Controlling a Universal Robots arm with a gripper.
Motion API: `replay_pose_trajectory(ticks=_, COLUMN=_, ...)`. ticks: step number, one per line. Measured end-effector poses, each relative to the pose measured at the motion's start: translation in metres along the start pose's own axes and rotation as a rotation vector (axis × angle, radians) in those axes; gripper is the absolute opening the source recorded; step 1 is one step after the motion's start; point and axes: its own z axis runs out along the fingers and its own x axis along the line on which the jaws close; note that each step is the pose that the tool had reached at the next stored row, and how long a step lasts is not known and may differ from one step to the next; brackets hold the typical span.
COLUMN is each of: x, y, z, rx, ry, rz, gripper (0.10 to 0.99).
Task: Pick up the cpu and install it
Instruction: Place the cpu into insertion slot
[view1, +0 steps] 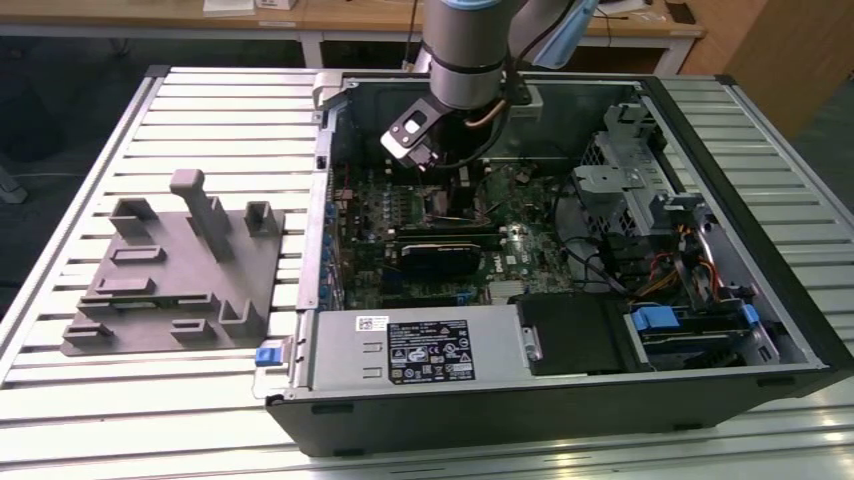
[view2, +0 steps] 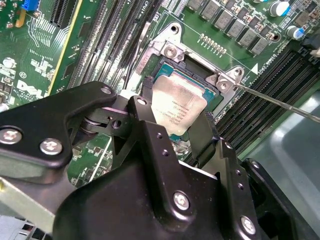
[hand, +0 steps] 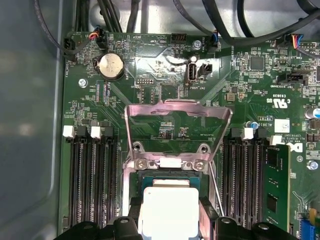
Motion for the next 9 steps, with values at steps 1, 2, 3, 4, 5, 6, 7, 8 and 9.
replay_pose_trajectory(ticks=1, x=0.0000, y=0.0000, z=0.0005, rx=0.000, ry=0.0000, rz=0.000, gripper=0.533)
replay_pose_trajectory(ticks=2, x=0.0001, y=0.0000, z=0.0010, rx=0.000, ry=0.0000, rz=0.000, gripper=0.533)
replay_pose_trajectory(ticks=3, x=0.0001, y=0.0000, z=0.0014, rx=0.000, ry=0.0000, rz=0.000, gripper=0.533)
replay_pose_trajectory(ticks=4, x=0.0001, y=0.0000, z=0.0019, rx=0.000, ry=0.0000, rz=0.000, gripper=0.533)
replay_pose_trajectory(ticks=5, x=0.0002, y=0.0001, z=0.0023, rx=0.000, ry=0.0000, rz=0.000, gripper=0.533)
replay_pose_trajectory(ticks=6, x=0.0003, y=0.0001, z=0.0026, rx=0.000, ry=-0.0002, rz=0.000, gripper=0.533)
replay_pose_trajectory(ticks=7, x=0.0003, y=0.0001, z=0.0028, rx=0.000, ry=-0.0004, rz=0.000, gripper=0.533)
replay_pose_trajectory(ticks=8, x=0.0003, y=0.0001, z=0.0029, rx=0.000, ry=-0.0005, rz=0.000, gripper=0.533)
replay_pose_trajectory(ticks=9, x=0.0003, y=0.0002, z=0.0030, rx=0.000, ry=-0.0005, rz=0.000, gripper=0.533)
